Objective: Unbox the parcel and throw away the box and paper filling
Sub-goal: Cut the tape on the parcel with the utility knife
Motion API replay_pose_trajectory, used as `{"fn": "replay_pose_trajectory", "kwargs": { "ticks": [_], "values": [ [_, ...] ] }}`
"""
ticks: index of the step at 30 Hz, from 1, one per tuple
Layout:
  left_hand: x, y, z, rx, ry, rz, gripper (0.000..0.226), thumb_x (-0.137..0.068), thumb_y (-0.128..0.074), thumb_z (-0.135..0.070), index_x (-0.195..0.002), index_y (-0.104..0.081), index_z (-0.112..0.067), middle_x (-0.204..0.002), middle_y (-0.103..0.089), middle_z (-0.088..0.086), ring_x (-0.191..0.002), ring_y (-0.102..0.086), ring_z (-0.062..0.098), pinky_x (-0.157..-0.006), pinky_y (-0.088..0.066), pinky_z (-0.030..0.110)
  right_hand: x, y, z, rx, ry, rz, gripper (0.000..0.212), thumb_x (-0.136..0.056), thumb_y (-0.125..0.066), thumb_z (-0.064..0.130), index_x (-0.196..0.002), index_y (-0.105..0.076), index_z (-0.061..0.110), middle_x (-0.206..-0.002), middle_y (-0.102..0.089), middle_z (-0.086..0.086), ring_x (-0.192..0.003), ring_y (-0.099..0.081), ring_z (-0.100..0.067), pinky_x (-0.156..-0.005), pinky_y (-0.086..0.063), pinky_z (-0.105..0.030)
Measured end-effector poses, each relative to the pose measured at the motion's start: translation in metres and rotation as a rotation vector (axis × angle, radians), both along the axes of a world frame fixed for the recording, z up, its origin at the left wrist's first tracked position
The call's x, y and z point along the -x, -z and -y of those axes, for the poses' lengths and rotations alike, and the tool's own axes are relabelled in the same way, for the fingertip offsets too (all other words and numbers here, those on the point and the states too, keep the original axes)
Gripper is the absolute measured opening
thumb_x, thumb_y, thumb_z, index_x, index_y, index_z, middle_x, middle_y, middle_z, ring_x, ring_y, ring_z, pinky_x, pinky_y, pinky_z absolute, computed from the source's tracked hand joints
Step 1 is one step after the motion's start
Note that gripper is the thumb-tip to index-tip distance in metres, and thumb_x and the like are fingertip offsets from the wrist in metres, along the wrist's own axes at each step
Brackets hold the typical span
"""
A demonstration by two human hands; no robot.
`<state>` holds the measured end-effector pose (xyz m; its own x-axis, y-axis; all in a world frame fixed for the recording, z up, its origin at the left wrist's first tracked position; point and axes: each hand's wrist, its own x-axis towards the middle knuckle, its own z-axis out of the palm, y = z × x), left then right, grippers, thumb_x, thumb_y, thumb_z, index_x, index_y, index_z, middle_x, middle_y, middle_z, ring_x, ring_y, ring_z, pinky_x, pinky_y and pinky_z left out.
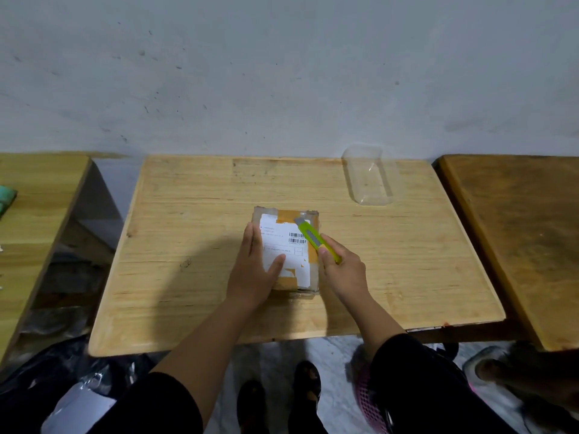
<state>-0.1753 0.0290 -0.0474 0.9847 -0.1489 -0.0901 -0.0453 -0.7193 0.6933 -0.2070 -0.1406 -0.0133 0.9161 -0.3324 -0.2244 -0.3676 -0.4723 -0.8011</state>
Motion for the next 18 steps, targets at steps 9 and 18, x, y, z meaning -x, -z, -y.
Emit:
{"fn": "replay_pose_trajectory", "kwargs": {
  "ticks": [9,18],
  "values": [
    [-0.012,-0.003,0.016,-0.145,-0.108,-0.035,0.077,-0.091,-0.039,-0.05,-0.147,0.002,-0.018,-0.158,0.003,0.003,-0.144,-0.009,0.019,-0.111,-0.026,0.038,-0.065,-0.021,0.045,0.355,-0.488,-0.096,0.031,-0.089,-0.054,0.023,-0.119,-0.057,0.031,-0.109,-0.07,-0.009,-0.098,-0.061,-0.035,-0.085,-0.047,-0.035],
    [-0.01,-0.002,0.023,-0.207,-0.172,-0.053,0.085,-0.085,-0.041,-0.061,-0.147,0.005,-0.026,-0.156,-0.01,0.0,-0.138,-0.026,0.021,-0.095,-0.044,0.04,-0.136,-0.031,0.064,0.543,-0.824,0.015,0.032,-0.094,-0.049,0.028,-0.124,-0.055,0.034,-0.13,-0.061,-0.002,-0.117,-0.055,-0.029,-0.093,-0.047,-0.038]
  ]
}}
